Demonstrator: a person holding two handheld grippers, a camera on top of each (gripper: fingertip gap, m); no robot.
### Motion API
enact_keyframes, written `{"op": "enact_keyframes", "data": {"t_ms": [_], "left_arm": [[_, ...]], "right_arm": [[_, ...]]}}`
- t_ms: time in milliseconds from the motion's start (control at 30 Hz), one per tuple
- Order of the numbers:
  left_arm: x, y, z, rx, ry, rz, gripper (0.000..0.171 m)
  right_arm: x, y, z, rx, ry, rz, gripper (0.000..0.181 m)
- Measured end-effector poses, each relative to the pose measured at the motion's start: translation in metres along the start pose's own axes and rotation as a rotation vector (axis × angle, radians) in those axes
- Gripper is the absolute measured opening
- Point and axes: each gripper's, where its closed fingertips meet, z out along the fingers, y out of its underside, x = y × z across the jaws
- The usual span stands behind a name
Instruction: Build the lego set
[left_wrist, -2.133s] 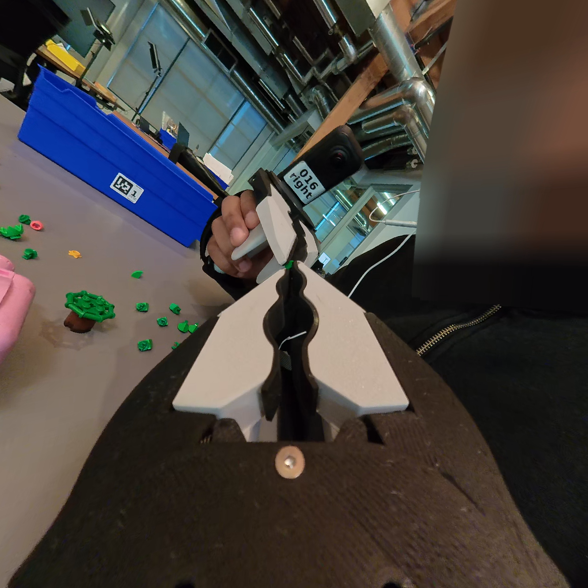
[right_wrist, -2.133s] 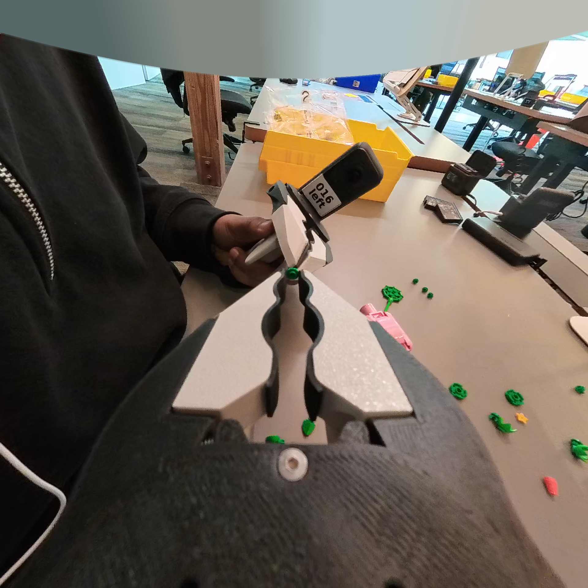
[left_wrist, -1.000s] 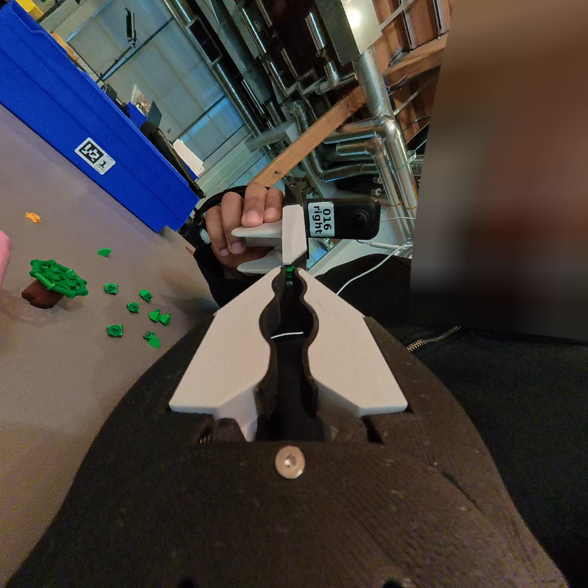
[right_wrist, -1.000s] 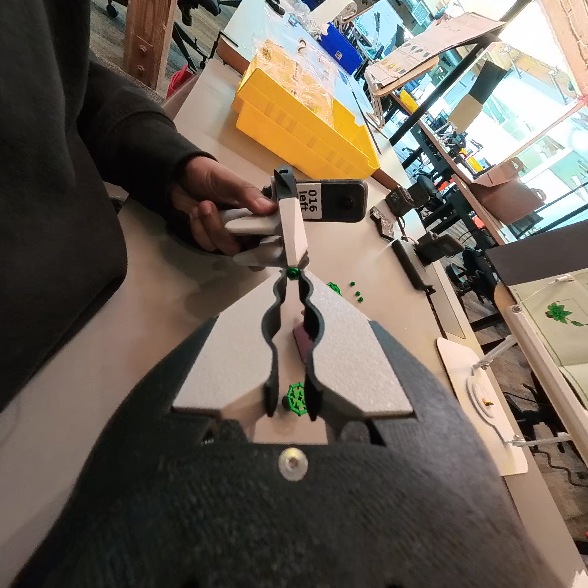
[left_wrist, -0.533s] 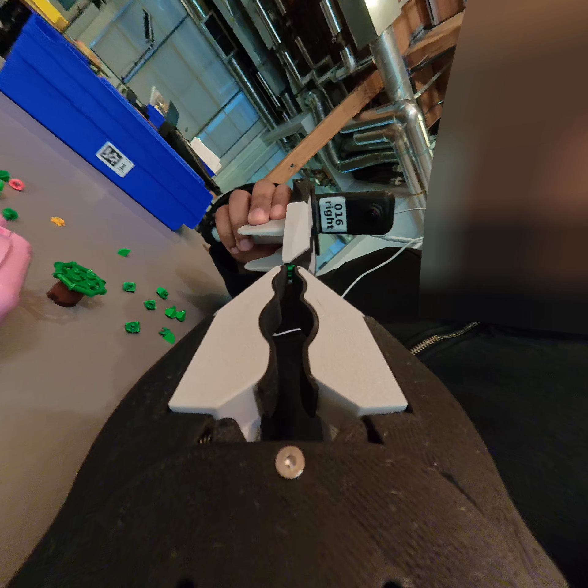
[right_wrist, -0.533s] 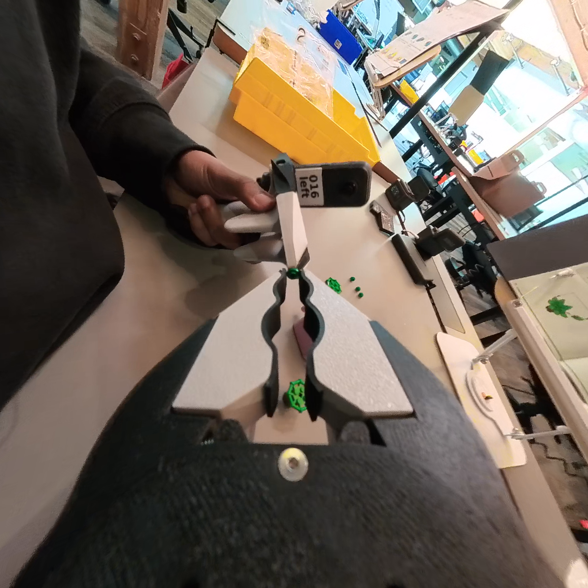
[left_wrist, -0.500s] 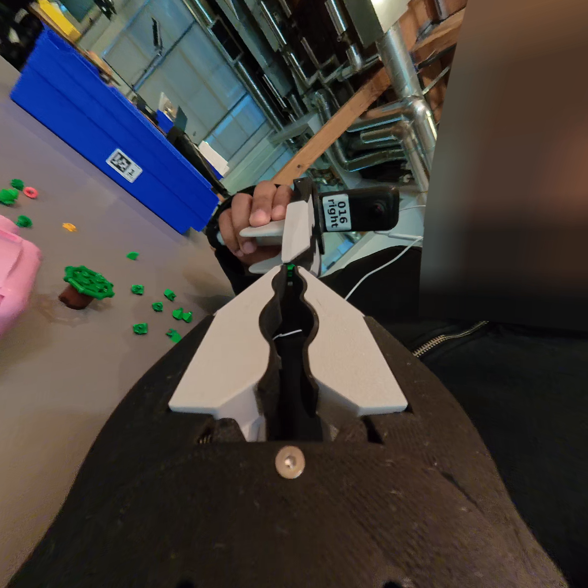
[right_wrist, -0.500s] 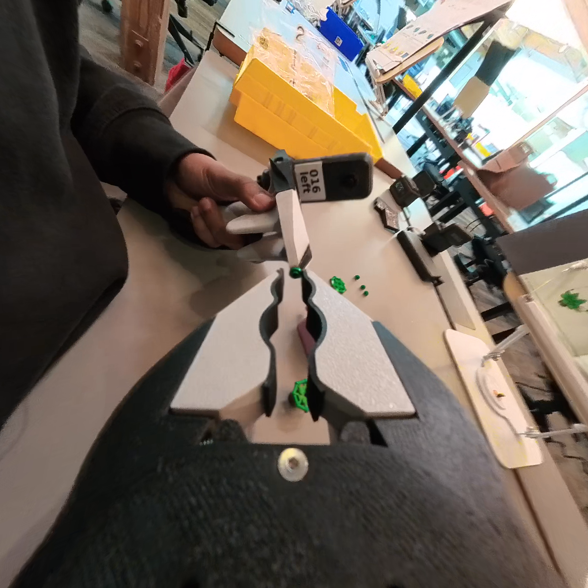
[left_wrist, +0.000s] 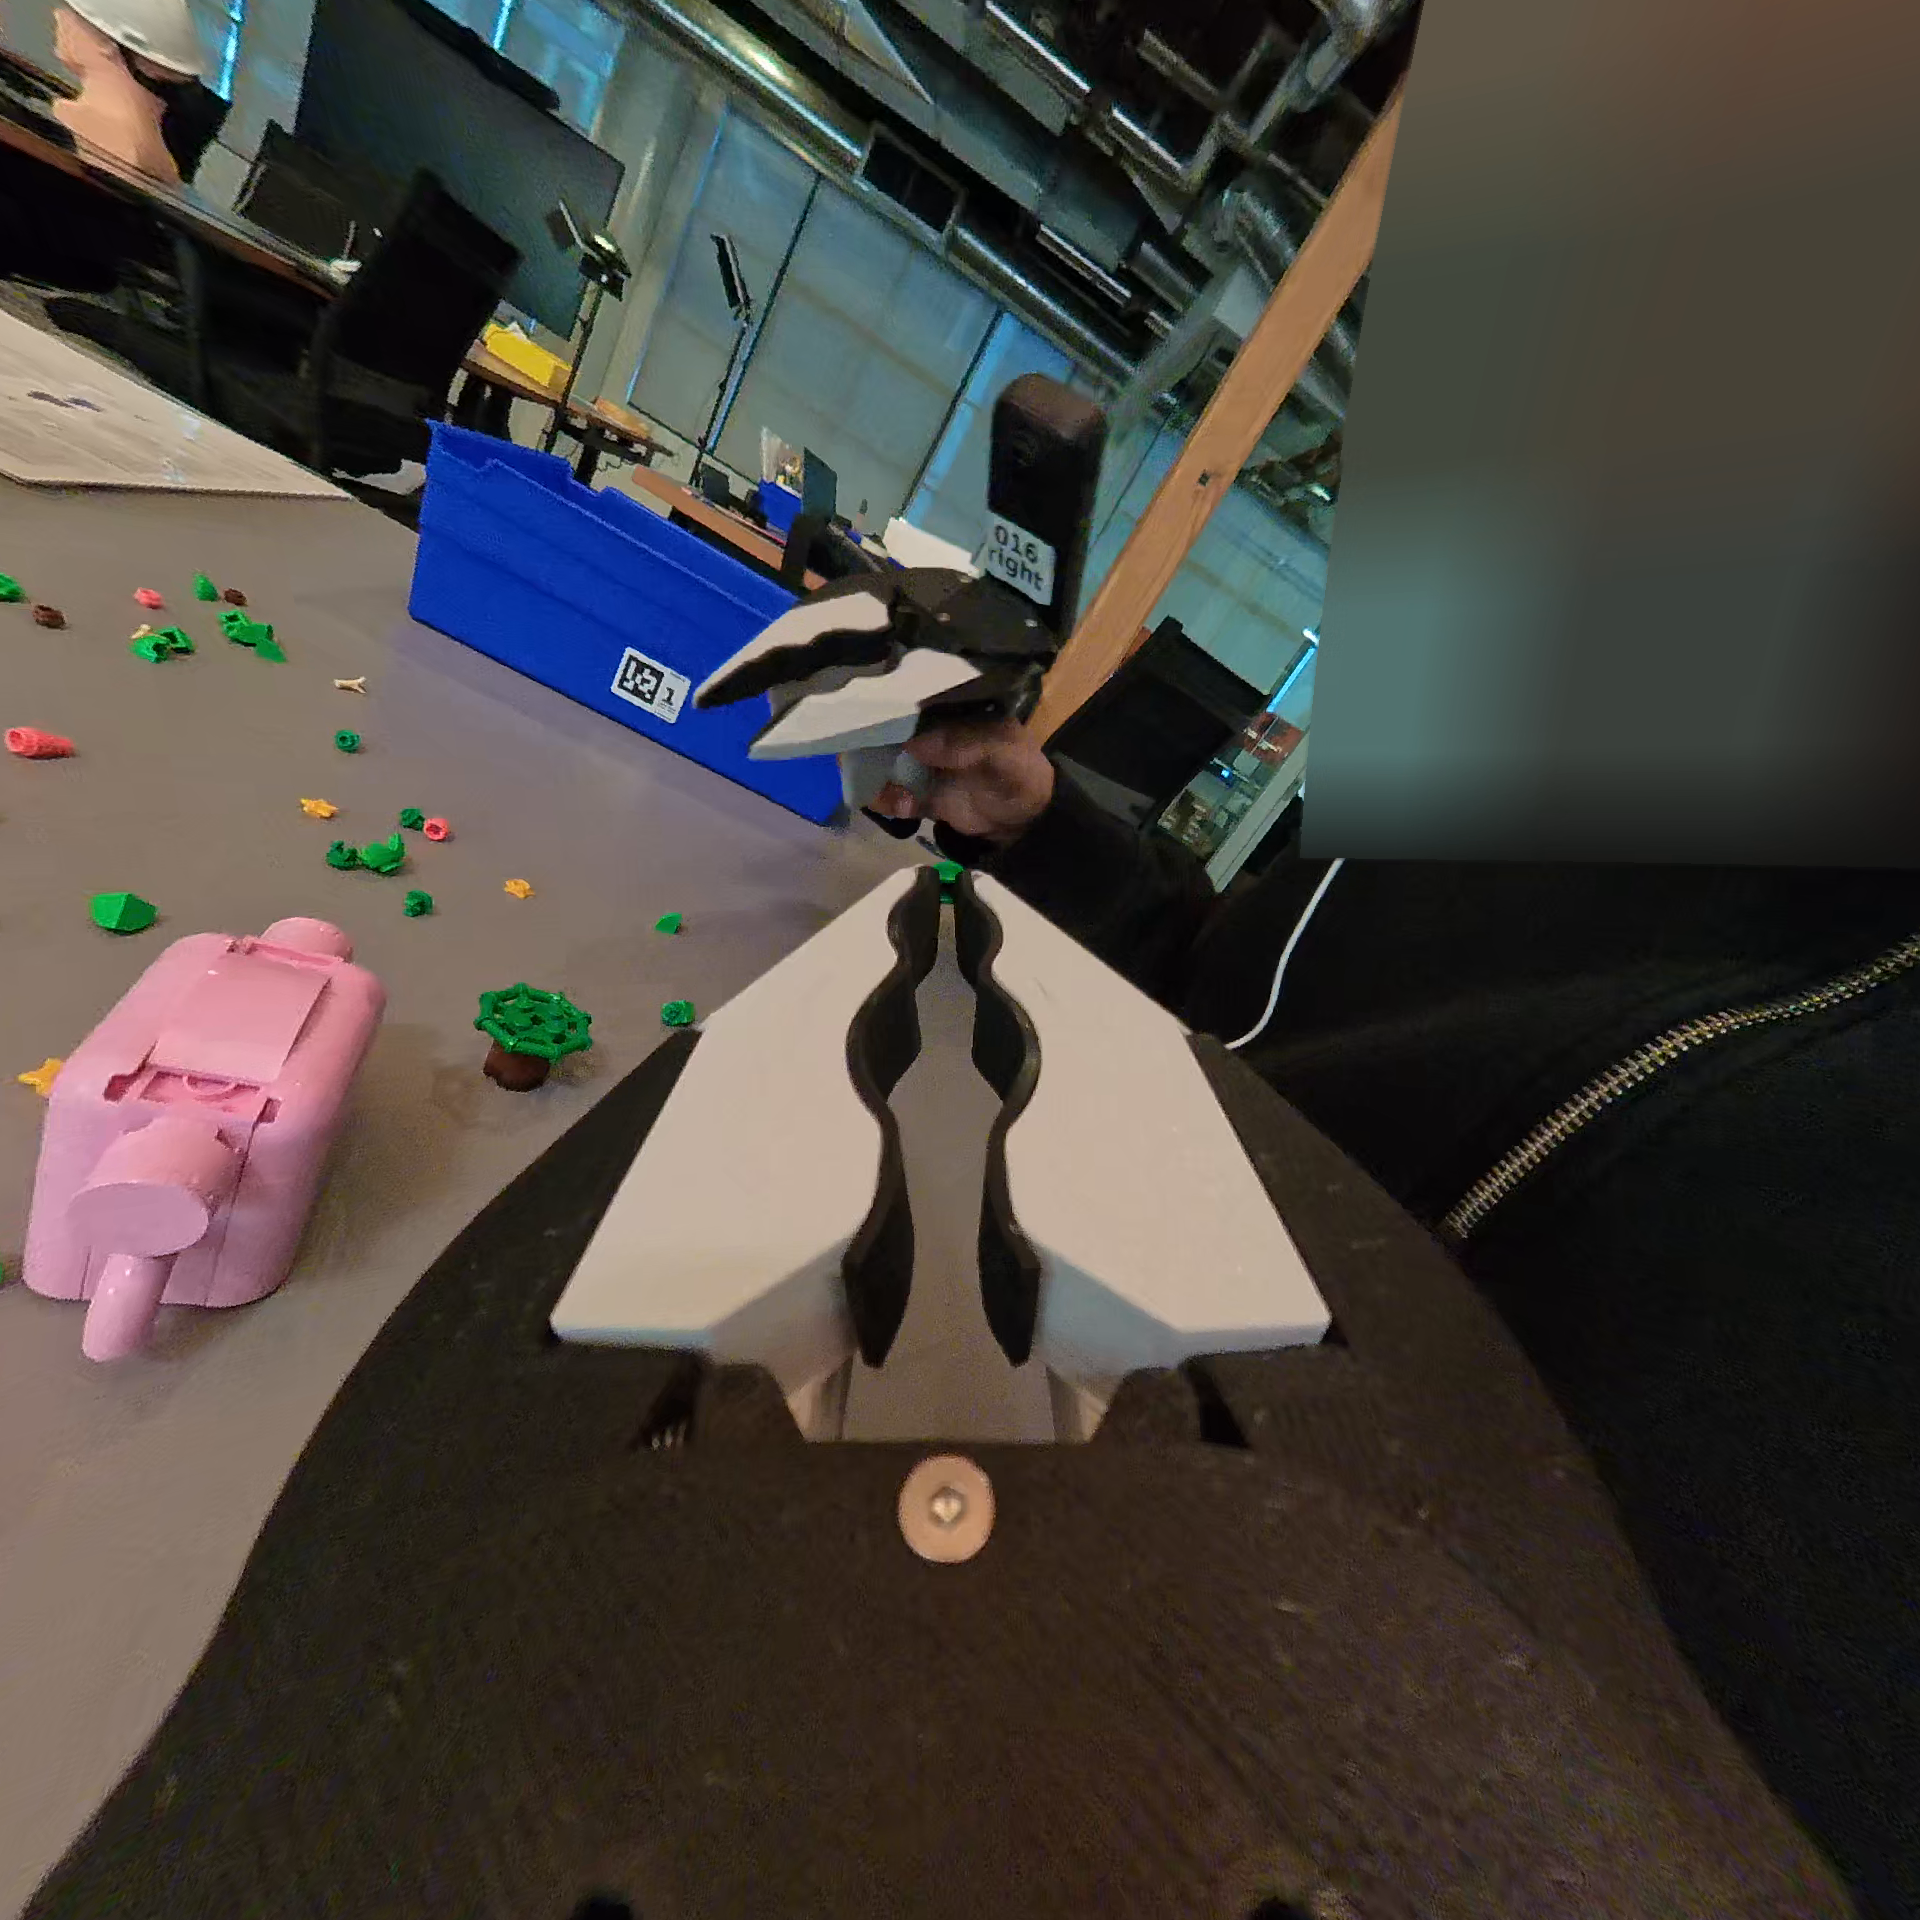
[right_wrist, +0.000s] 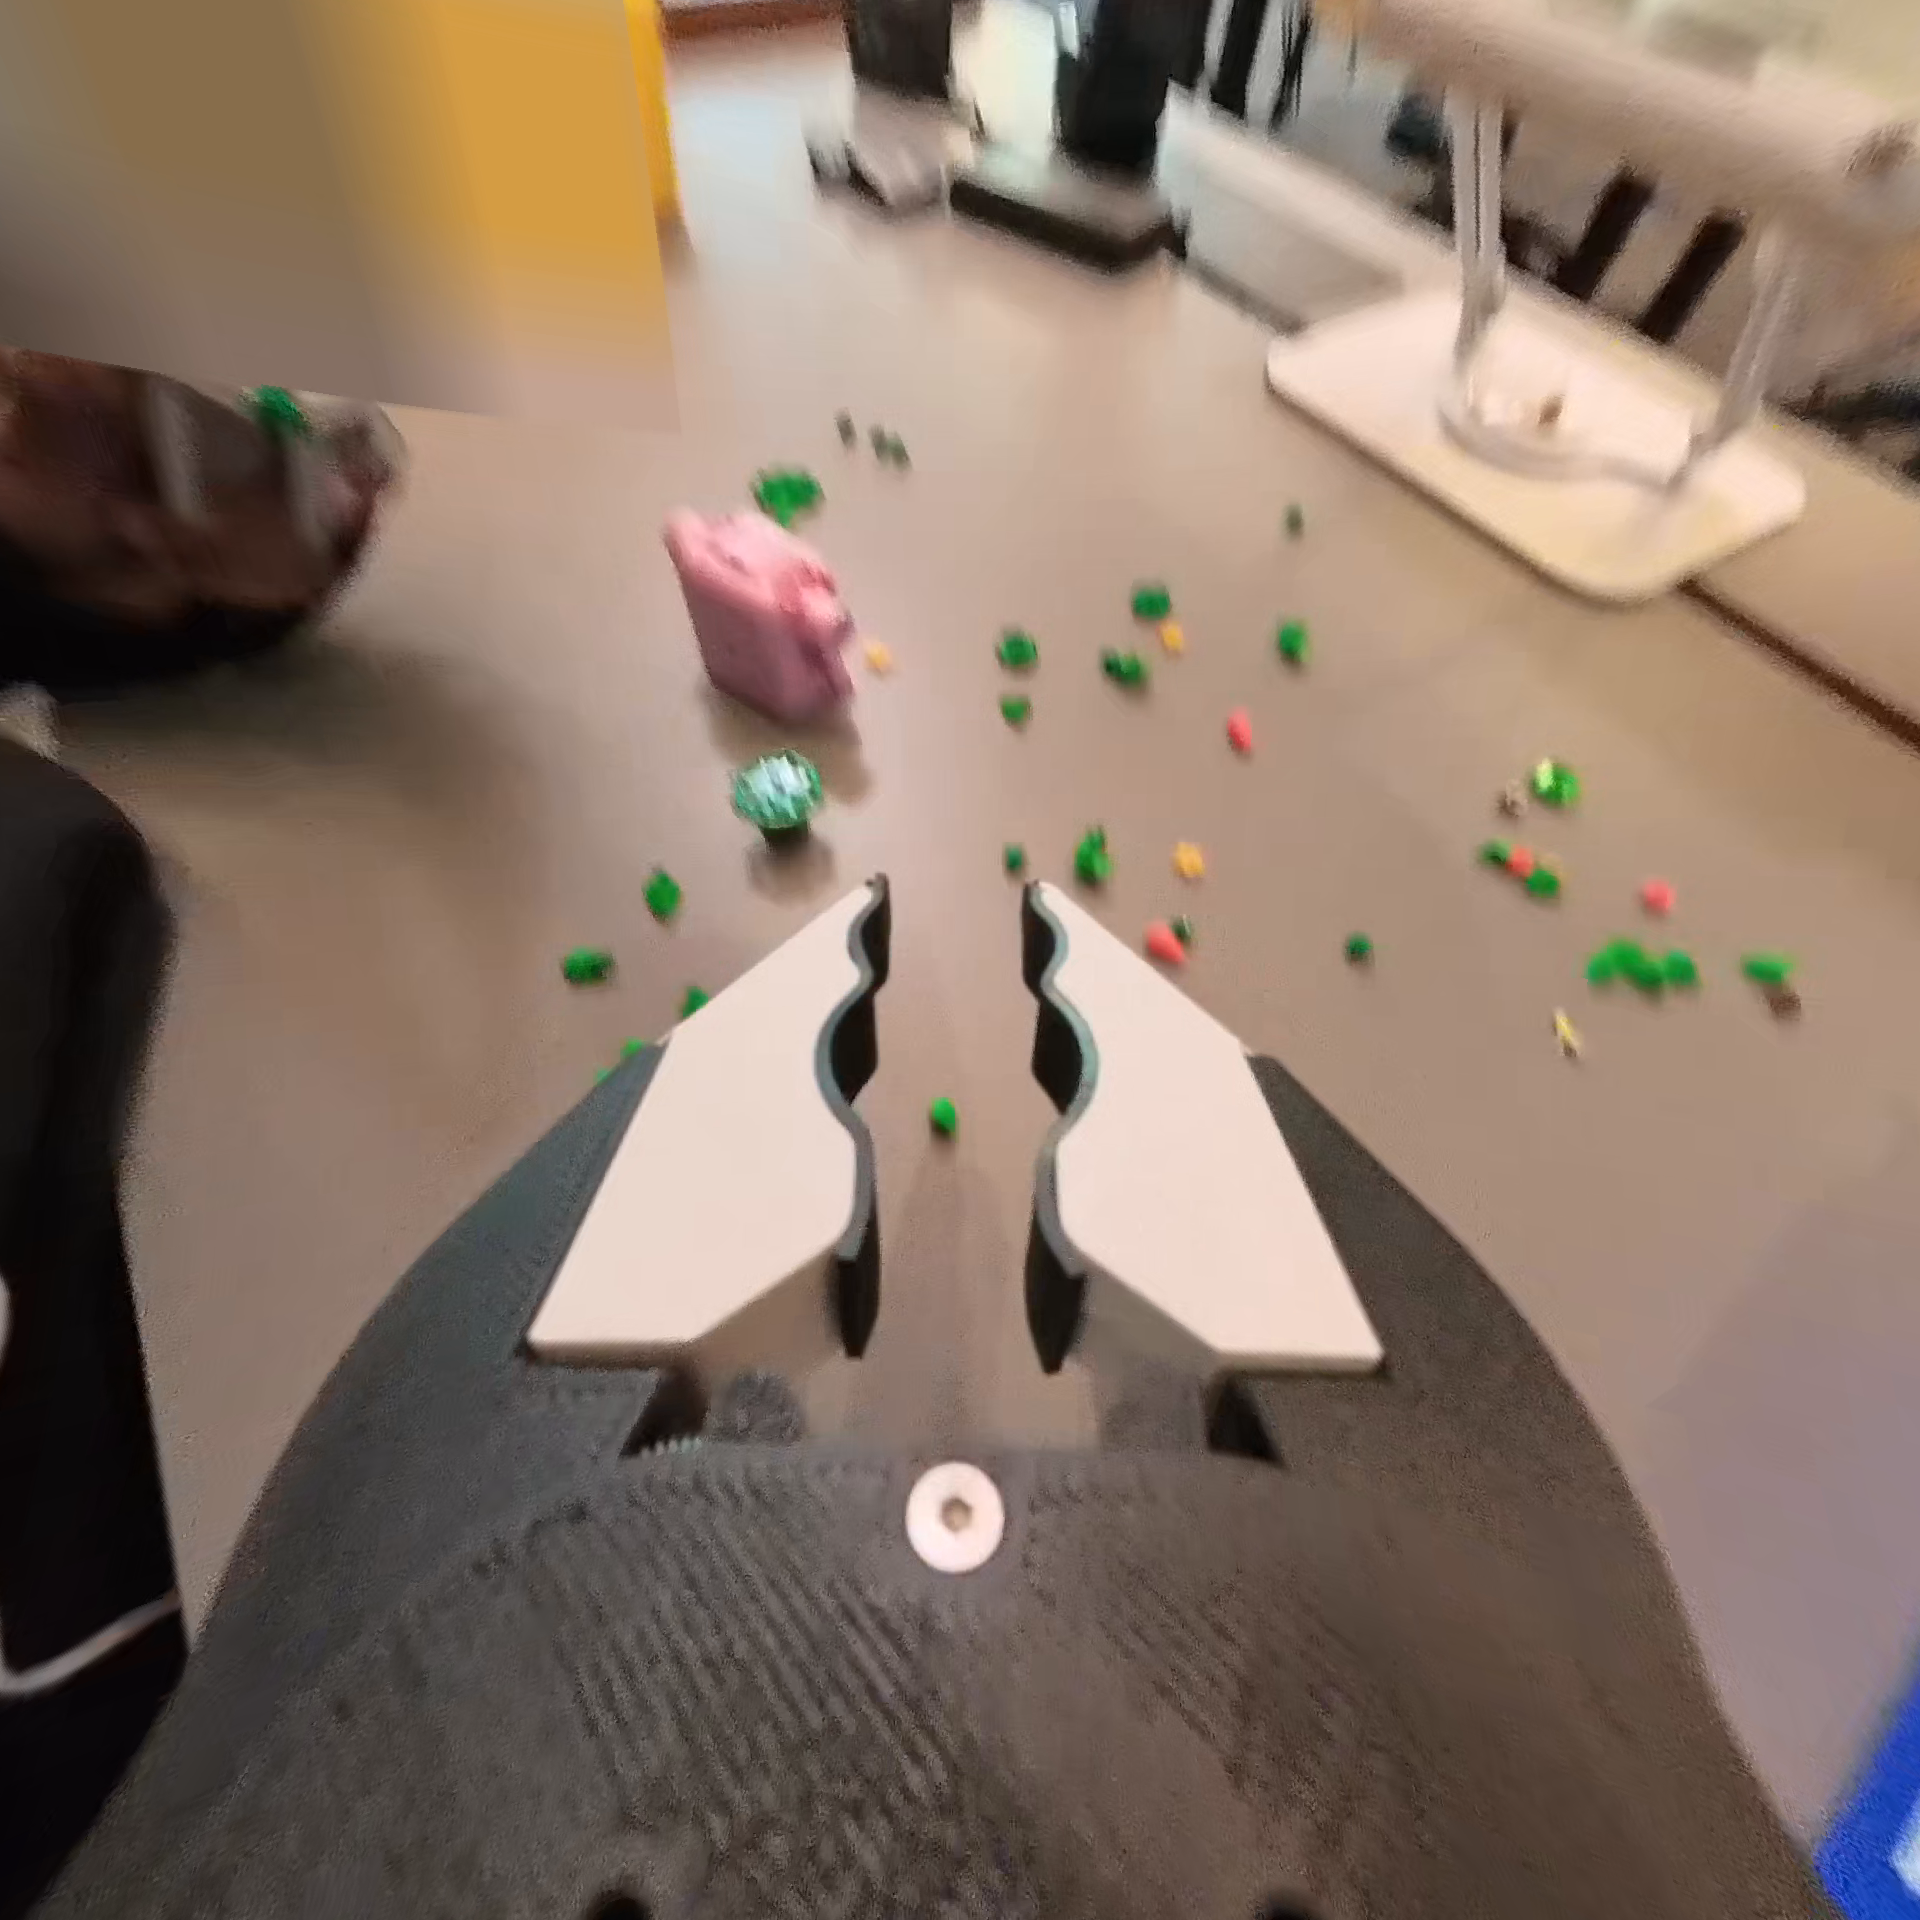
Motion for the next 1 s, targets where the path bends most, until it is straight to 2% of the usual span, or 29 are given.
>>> {"op": "enact_keyframes", "data": {"t_ms": [133, 400, 533, 1000], "left_arm": [[-0.001, 0.001, 0.002, -0.006, -0.005, 0.000, 0.000], [-0.003, 0.004, 0.003, -0.017, -0.018, 0.002, 0.000], [-0.003, 0.006, 0.004, -0.032, -0.026, 0.013, 0.000], [-0.005, 0.009, 0.005, -0.046, -0.037, 0.017, 0.000]], "right_arm": [[0.006, 0.047, 0.003, -0.247, 0.013, -0.024, 0.012], [-0.005, 0.079, 0.019, -0.497, -0.042, -0.147, 0.011], [-0.006, 0.084, 0.025, -0.552, -0.048, -0.177, 0.011], [-0.007, 0.083, 0.029, -0.597, -0.060, -0.171, 0.005]]}}
